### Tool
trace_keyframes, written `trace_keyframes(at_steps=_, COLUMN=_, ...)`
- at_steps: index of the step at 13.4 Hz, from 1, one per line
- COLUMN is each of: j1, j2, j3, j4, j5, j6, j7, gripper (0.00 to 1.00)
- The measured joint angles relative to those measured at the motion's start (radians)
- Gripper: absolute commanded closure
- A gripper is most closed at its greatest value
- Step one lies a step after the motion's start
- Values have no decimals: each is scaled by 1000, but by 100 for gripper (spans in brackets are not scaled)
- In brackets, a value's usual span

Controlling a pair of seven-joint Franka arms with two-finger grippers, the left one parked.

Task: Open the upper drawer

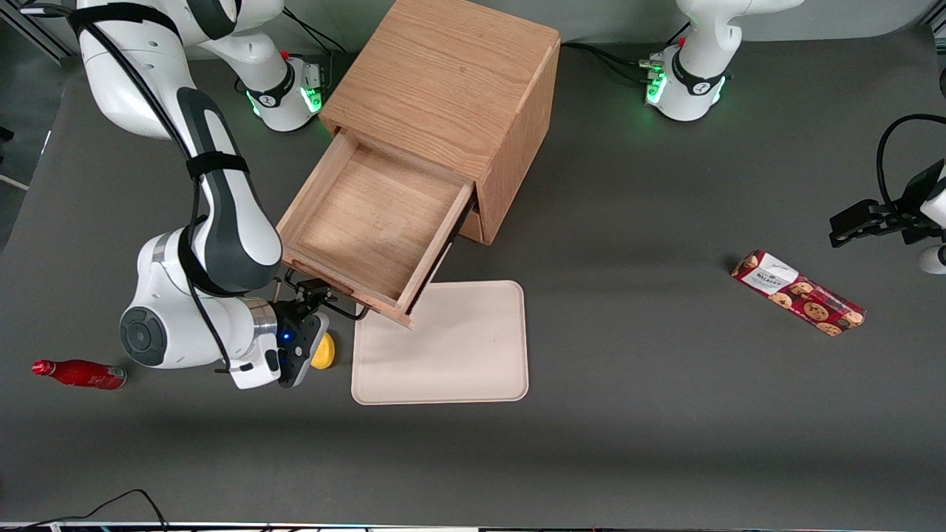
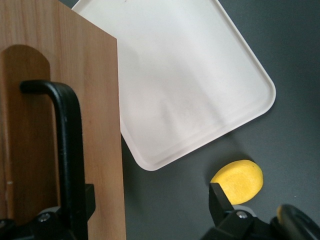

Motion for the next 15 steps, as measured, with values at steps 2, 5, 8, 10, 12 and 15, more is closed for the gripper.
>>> trace_keyframes(at_steps=2, j1=1, j2=-13, j3=0, j4=7, j5=-11, j6=-3, j7=0, gripper=0)
trace_keyframes(at_steps=5, j1=-5, j2=-55, j3=-9, j4=20, j5=-30, j6=-24, j7=0, gripper=0)
trace_keyframes(at_steps=8, j1=-11, j2=-88, j3=-13, j4=23, j5=-37, j6=-28, j7=0, gripper=0)
trace_keyframes(at_steps=10, j1=-11, j2=-119, j3=-14, j4=25, j5=-48, j6=-53, j7=15, gripper=0)
trace_keyframes(at_steps=12, j1=-11, j2=-168, j3=-15, j4=27, j5=-59, j6=-123, j7=129, gripper=0)
trace_keyframes(at_steps=15, j1=-11, j2=-284, j3=-15, j4=-13, j5=-96, j6=-196, j7=460, gripper=0)
